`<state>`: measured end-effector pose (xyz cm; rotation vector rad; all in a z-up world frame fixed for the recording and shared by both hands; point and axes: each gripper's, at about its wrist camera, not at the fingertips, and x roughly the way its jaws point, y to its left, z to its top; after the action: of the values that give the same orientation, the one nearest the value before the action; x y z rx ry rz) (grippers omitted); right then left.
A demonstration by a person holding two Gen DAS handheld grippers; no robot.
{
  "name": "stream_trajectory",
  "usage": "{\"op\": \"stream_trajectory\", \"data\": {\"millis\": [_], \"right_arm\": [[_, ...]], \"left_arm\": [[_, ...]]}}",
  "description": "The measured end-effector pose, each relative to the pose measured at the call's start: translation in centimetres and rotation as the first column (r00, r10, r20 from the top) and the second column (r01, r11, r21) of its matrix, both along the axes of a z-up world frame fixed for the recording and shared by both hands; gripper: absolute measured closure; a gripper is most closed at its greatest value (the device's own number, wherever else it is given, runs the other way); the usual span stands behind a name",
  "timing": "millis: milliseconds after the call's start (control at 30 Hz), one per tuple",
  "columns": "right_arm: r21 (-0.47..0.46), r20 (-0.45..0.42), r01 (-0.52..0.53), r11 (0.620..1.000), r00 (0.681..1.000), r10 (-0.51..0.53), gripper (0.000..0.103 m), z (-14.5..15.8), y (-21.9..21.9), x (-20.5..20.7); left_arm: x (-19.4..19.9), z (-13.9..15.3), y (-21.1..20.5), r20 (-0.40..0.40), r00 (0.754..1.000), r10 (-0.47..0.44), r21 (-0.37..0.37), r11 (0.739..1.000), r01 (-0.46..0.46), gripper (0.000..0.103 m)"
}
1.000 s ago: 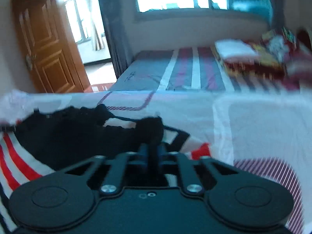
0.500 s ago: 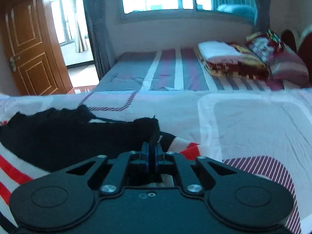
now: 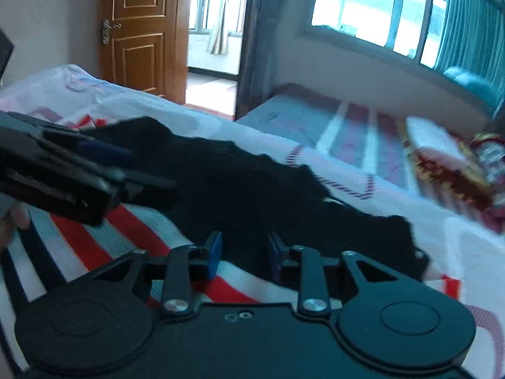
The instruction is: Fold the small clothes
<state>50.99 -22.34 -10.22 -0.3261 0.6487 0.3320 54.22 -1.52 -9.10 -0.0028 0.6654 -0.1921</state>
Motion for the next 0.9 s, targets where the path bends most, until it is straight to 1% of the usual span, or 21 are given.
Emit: {"op": "stream_trajectory", "data": {"millis": [33,67,100,133,167,200,233,267,300,333,367,400,433,467,533,600,633,700,767,833,900], "right_arm": [[-0.014,0.012,0.052,0.999,0.999,-0.052,0.071,0.1,-1.6,0.0],[-0.022,0.023,0.128,0.992,0.992,-0.127,0.064,0.2,-3.8,0.0],[-0.005,0.019,0.189,0.982,0.982,-0.189,0.057,0.2,-6.4,-0.1],[0.016,-0.003,0.242,0.97,0.97,-0.242,0.055,0.1,-8.8,-0.1],[0.075,-0.032,0.258,0.963,0.966,-0.256,0.041,0.1,-10.9,-0.4],[0.119,-0.056,0.27,0.956,0.963,-0.265,0.039,0.1,-12.1,-0.6],[0.139,-0.066,0.273,0.952,0.962,-0.266,0.039,0.1,-12.3,-0.9],[0.141,-0.062,0.279,0.95,0.96,-0.273,0.041,0.2,-12.1,-0.9],[0.137,-0.036,0.288,0.948,0.958,-0.285,0.046,0.6,-11.7,-1.2],[0.13,0.023,0.313,0.941,0.948,-0.318,0.054,1.2,-11.4,-1.7],[0.132,0.073,0.338,0.932,0.934,-0.349,0.061,2.2,-10.7,-2.4],[0.176,0.094,0.322,0.93,0.935,-0.341,0.061,3.1,-10.2,-3.4],[0.229,0.079,0.276,0.934,0.95,-0.301,0.063,3.5,-9.6,-4.3],[0.254,0.061,0.225,0.941,0.967,-0.247,0.066,3.6,-8.5,-4.9],[0.22,0.05,0.111,0.969,0.991,-0.125,0.066,3.3,-5.0,-5.9],[0.218,0.024,0.048,0.975,0.998,-0.055,0.067,2.6,-2.1,-6.5],[0.217,0.016,0.034,0.976,0.999,-0.039,0.067,2.5,-0.9,-6.4],[0.203,0.005,0.013,0.979,1.0,-0.015,0.069,2.0,0.8,-6.7],[0.187,-0.014,-0.006,0.982,1.0,0.009,0.069,1.5,2.0,-6.9],[0.138,-0.028,-0.006,0.99,1.0,0.01,0.069,0.9,2.7,-7.4],[0.107,-0.042,0.007,0.994,0.999,-0.002,0.068,0.9,2.1,-8.0]], "left_arm": [[-0.6,0.0,1.7,0.013,1.0,0.021,0.023,1.0,-0.021,0.02],[-1.4,0.1,3.3,0.033,0.999,0.024,0.015,1.0,-0.024,0.02],[-2.2,-0.1,4.9,0.037,0.998,0.045,0.037,0.998,-0.047,0.02],[-2.3,-0.4,5.9,0.027,0.998,0.064,0.065,0.996,-0.065,0.02],[-2.3,-0.6,6.9,0.01,0.997,0.076,0.057,0.995,-0.077,0.02],[-2.3,-0.5,7.7,0.011,0.997,0.08,0.01,0.997,-0.08,0.02],[-2.2,-0.3,8.0,0.015,0.995,0.097,-0.001,0.995,-0.097,0.02],[-2.2,0.1,7.9,0.022,0.992,0.123,0.01,0.992,-0.124,0.02],[-2.2,0.6,8.0,0.033,0.987,0.157,0.006,0.988,-0.157,0.02],[-2.3,1.2,8.5,0.064,0.982,0.175,-0.029,0.984,-0.174,0.02],[-3.1,2.1,8.3,0.108,0.979,0.172,-0.065,0.984,-0.166,0.02],[-3.9,3.0,7.6,0.144,0.978,0.153,-0.086,0.986,-0.142,0.02],[-4.6,3.3,6.9,0.148,0.982,0.118,-0.099,0.99,-0.104,0.02],[-4.8,3.5,5.6,0.14,0.988,0.071,-0.101,0.993,-0.057,0.02],[-5.4,3.2,2.5,0.12,0.993,-0.017,-0.056,0.998,0.024,0.019],[-5.5,2.4,-0.5,0.097,0.993,-0.07,-0.021,0.997,0.073,0.02],[-5.6,1.9,-1.5,0.09,0.993,-0.073,-0.019,0.997,0.075,0.02],[-5.7,1.2,-2.1,0.052,0.997,-0.065,-0.033,0.997,0.067,0.02],[-6.1,0.4,-2.5,0.026,0.999,-0.048,-0.002,0.999,0.048,0.02],[-6.6,-0.1,-2.0,0.02,0.999,-0.047,0.017,0.999,0.047,0.02],[-6.9,-0.1,-0.9,0.021,0.999,-0.042,0.026,0.999,0.041,0.019]]}}
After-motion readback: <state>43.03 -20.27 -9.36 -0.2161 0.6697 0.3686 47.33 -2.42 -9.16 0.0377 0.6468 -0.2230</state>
